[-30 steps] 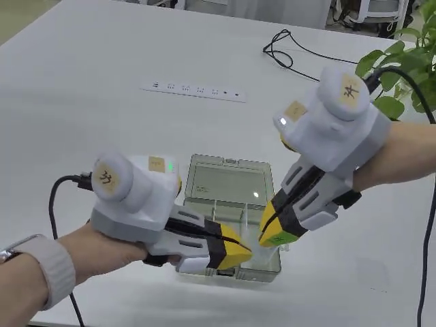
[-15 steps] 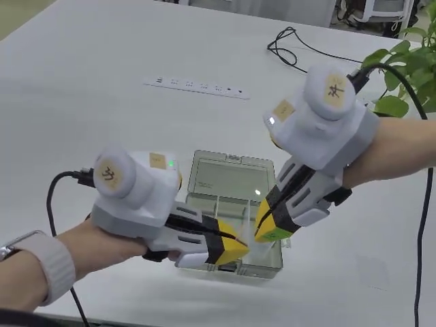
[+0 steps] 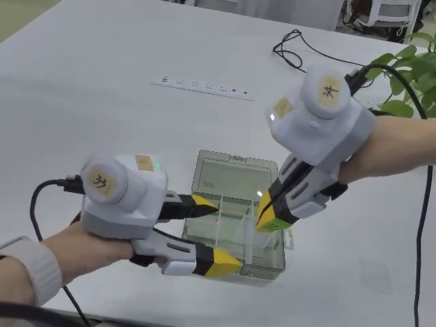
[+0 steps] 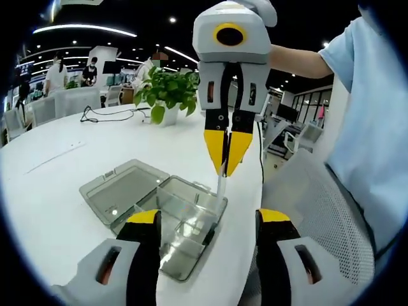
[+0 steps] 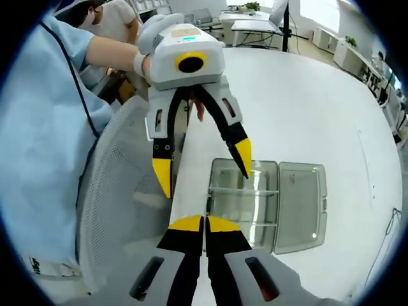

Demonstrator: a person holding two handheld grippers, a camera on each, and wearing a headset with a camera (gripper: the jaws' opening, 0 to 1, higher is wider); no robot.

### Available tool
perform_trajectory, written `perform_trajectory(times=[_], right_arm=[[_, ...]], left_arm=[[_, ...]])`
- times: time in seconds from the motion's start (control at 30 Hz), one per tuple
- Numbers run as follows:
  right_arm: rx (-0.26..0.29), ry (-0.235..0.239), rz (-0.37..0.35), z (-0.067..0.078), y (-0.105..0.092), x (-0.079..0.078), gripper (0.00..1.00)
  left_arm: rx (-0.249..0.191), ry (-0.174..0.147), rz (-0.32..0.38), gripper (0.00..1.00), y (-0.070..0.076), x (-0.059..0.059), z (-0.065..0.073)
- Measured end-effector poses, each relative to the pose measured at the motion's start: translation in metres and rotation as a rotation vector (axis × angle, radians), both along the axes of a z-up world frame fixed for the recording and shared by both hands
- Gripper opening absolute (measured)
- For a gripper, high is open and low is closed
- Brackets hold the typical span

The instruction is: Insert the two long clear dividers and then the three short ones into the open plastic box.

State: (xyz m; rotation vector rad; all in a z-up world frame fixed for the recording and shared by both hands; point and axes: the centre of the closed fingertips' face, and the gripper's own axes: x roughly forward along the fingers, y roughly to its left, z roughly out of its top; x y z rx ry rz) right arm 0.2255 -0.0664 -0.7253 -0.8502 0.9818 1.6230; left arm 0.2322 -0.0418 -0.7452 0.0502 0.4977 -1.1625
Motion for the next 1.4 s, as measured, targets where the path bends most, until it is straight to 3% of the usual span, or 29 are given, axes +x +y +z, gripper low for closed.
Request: perform_trajectory(times=[0.27,0.4,0.57,0.77,1.4], right_arm=[[0.004,-0.031,-0.045,-0.003,0.005,0.014,0.02],[0.025,-0.073,-0.081,-0.003,0.010,0.028,0.02],[0.025,-0.101,-0.107,-0.006,0.010,0.040,0.02],[0.010,-0.091,-0.108,-0.018,0.010,0.043,0.02],[-0.020,-0.074,-0.100,-0.042,0.011,0.046,0.02]], left_arm=[[0.029,-0.017,0.095,0.86,0.023,0.009,-0.006],[0.027,-0.022,0.168,1.00,0.035,0.016,-0.004],[0.025,-0.020,0.211,1.00,0.048,0.020,-0.004],[0.036,-0.015,0.229,1.00,0.056,0.021,-0.007],[0.027,0.014,0.229,1.00,0.055,0.014,-0.014]])
